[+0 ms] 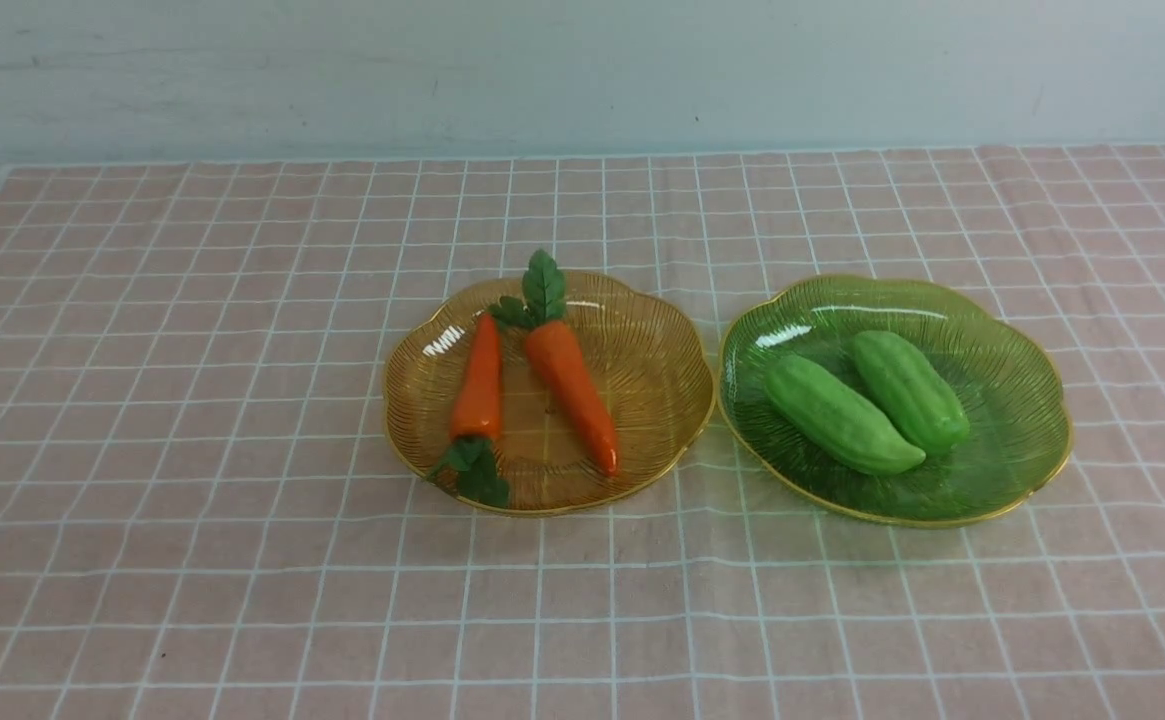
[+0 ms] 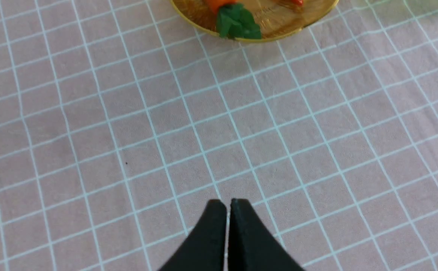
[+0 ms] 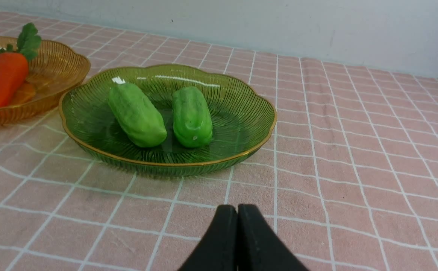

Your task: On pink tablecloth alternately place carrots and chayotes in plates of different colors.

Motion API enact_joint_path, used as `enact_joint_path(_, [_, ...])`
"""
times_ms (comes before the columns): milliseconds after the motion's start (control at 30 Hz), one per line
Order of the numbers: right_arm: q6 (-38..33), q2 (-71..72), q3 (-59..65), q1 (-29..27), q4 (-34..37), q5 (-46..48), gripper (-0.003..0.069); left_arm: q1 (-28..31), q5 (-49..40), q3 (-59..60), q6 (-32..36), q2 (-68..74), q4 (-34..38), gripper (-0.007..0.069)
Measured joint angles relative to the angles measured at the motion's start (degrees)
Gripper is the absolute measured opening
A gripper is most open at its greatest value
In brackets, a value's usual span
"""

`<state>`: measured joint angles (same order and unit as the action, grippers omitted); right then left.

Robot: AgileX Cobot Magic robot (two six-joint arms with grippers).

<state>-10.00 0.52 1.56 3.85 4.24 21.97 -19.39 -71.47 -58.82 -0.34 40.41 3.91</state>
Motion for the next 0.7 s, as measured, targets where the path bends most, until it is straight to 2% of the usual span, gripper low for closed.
enact_joint_path(67, [-0.1, 0.0, 0.0, 0.0, 0.0, 0.0, -0.0017, 0.0, 4.1, 6.8, -0.3, -6.9, 1.0, -0.0004])
enact_joint_path(200, [-0.1, 0.0, 0.0, -0.1, 0.0, 0.0, -0.0017, 0.0, 18.5, 19.5, -0.7, -18.1, 4.2, -0.0004])
enact_joint_path(400, [-0.1, 0.0, 0.0, -0.1, 0.0, 0.0, -0.0017, 0.0, 37.9, 31.7, -1.0, -28.3, 6.8, -0.0004])
enact_joint_path(467, [-0.1, 0.0, 0.0, -0.1, 0.0, 0.0, -0.0017, 0.0, 40.4, 34.5, -1.0, -30.3, 7.0, -0.0004])
enact_joint_path(700, [-0.1, 0.0, 0.0, -0.1, 0.0, 0.0, -0.0017, 0.0, 40.7, 38.3, -1.0, -31.4, 7.2, -0.0004])
